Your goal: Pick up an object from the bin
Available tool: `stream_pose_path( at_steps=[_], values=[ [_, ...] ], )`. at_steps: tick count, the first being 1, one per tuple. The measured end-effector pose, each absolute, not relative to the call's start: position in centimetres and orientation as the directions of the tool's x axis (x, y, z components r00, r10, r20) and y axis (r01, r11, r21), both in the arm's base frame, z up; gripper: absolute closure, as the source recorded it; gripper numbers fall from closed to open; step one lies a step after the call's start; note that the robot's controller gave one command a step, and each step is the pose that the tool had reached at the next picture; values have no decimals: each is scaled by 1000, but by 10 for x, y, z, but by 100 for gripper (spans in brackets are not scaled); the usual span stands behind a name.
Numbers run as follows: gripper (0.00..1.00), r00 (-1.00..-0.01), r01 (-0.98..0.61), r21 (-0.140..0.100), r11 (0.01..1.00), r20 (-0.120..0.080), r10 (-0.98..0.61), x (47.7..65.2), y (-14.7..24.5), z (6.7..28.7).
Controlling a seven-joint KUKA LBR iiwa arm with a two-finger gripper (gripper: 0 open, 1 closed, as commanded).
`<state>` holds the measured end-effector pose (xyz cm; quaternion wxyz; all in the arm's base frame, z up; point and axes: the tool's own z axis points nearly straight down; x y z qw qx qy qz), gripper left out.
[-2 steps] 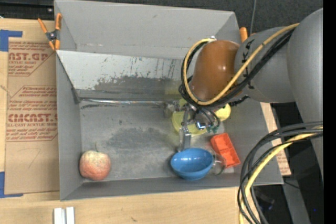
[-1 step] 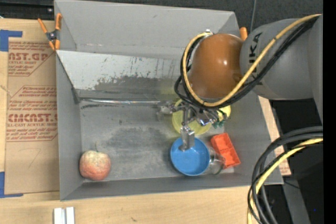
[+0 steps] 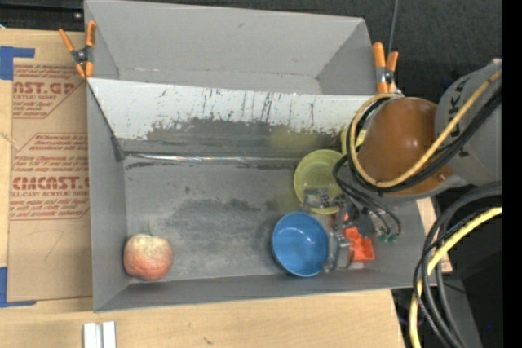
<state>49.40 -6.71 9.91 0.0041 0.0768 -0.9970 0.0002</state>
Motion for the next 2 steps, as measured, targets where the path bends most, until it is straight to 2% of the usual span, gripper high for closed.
stream_pose_path(
  at_steps=[1, 2],
  values=[
    [0, -763, -647, -4, 763, -11, -647, 497, -56, 73],
    [100, -973, -231, -4, 973, -2, -231, 494, -22, 76]
  ],
)
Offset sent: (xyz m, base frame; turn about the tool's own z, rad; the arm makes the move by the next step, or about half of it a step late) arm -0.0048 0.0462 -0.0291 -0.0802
